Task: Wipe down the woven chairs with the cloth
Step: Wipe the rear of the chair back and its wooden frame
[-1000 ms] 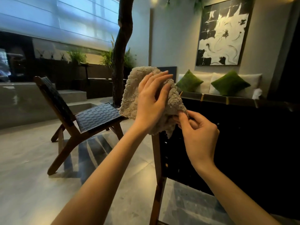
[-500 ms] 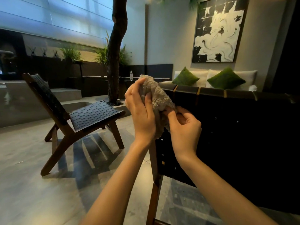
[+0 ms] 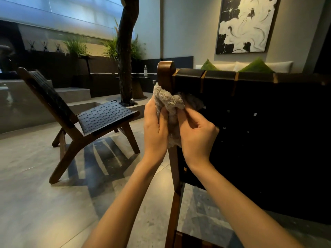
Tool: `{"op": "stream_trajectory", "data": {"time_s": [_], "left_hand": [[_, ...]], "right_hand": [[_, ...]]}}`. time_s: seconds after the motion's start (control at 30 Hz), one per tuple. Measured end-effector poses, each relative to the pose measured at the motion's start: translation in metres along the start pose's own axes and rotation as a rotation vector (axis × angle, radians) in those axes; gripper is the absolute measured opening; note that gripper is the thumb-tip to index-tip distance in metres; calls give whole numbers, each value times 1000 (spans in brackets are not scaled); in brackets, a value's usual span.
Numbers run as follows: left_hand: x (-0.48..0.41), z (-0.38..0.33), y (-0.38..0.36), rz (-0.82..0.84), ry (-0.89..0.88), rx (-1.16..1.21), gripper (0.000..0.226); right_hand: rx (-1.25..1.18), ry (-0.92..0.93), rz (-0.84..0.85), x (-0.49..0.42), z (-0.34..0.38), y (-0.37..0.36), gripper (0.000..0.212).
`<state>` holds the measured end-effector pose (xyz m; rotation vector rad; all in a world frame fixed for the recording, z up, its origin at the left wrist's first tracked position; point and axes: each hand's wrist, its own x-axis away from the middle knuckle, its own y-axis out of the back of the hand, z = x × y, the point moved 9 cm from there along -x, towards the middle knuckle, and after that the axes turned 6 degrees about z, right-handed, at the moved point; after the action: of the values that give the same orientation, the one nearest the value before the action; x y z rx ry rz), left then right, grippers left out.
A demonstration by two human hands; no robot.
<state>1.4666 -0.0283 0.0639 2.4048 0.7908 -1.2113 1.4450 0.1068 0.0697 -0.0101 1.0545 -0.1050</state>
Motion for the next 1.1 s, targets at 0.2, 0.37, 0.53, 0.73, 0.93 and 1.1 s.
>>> {"op": "stream_trajectory", "data": {"time_s": [0.2,0.37,0.53,0.73,0.93,1.1], "left_hand": [[26,30,-5,33,21,-27,34],[80,92,-22,123,170,-35,28],[128,145,-38,292,415,-67,34],[94,93,-22,147,347,29,31],[49,50,-6,145,202,11,27],[85,97,-16,223,264,-114,18]], "right_hand": [[94,58,21,30,-33,-2,15],[80,-69,107,75,-92,1,8],[138,-286,347,107,-140,-5,9],[91,-63,186,73,-76,3,21],[31,20,88,45,-49,0,21],[2,-89,127,85,-99,-3,18]]}}
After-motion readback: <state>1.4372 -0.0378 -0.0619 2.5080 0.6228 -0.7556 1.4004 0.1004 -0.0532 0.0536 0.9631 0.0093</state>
